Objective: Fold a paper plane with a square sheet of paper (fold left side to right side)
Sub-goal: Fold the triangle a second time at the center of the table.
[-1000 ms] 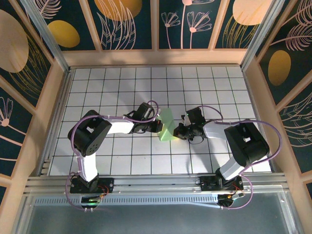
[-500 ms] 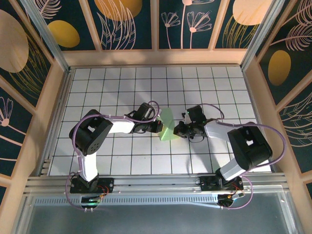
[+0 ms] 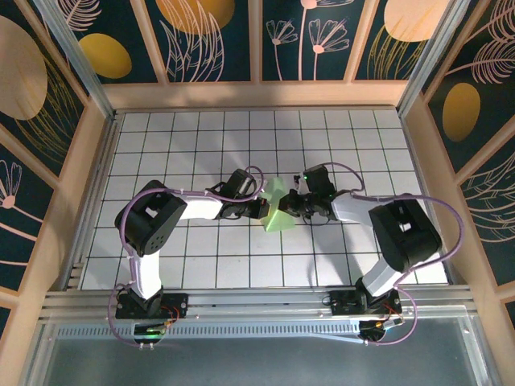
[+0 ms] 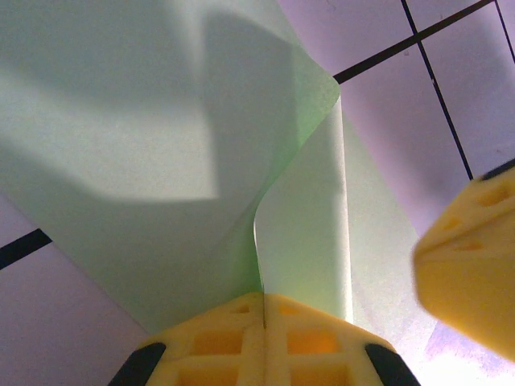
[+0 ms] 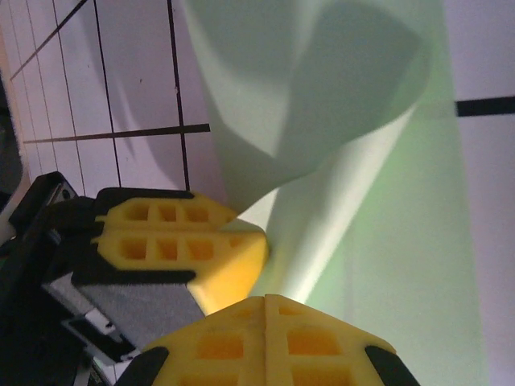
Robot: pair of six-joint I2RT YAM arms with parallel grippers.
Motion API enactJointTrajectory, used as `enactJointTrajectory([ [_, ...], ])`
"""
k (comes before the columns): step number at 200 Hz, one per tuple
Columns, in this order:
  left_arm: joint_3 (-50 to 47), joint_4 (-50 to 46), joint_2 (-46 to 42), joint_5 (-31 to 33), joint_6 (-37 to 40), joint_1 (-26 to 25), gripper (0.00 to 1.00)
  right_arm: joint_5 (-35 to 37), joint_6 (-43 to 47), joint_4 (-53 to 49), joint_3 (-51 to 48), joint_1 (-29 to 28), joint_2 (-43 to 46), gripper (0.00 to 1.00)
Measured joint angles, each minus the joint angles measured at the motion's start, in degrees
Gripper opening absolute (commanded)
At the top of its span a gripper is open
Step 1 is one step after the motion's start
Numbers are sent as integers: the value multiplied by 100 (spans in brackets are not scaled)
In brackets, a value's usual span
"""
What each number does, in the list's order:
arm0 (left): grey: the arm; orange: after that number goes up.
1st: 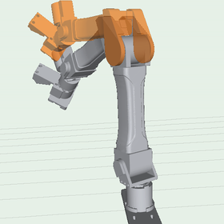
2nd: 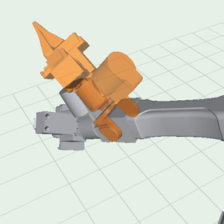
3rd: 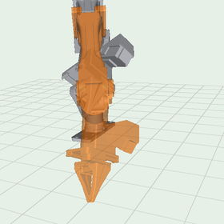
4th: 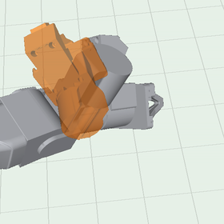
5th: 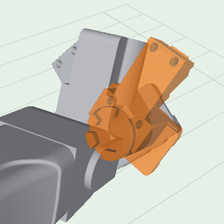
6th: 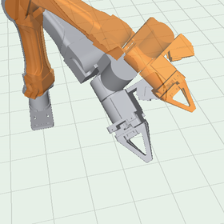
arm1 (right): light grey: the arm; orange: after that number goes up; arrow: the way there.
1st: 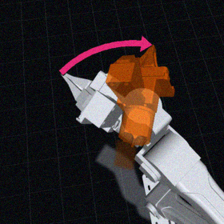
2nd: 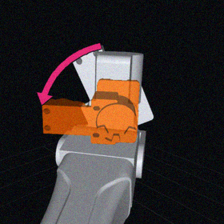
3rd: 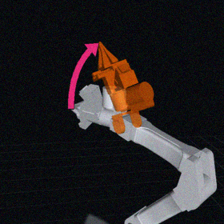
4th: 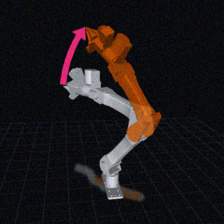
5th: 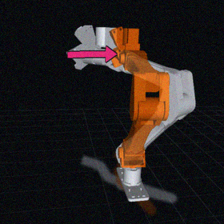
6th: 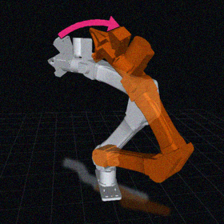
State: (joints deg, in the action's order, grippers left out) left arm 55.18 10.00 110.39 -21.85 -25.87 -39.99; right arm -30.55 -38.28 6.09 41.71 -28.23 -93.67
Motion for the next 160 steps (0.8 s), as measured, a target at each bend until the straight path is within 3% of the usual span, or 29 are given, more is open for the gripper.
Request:
enactJointTrajectory([
  [124, 114, -79, 59, -15, 20, 0, 0, 13, 4, 107, 138, -105, -518, 0],
  [160, 155, -105, 83, -15, 22, 0, 6, 122, 26, 37, 138, -109, -553, 0],
])
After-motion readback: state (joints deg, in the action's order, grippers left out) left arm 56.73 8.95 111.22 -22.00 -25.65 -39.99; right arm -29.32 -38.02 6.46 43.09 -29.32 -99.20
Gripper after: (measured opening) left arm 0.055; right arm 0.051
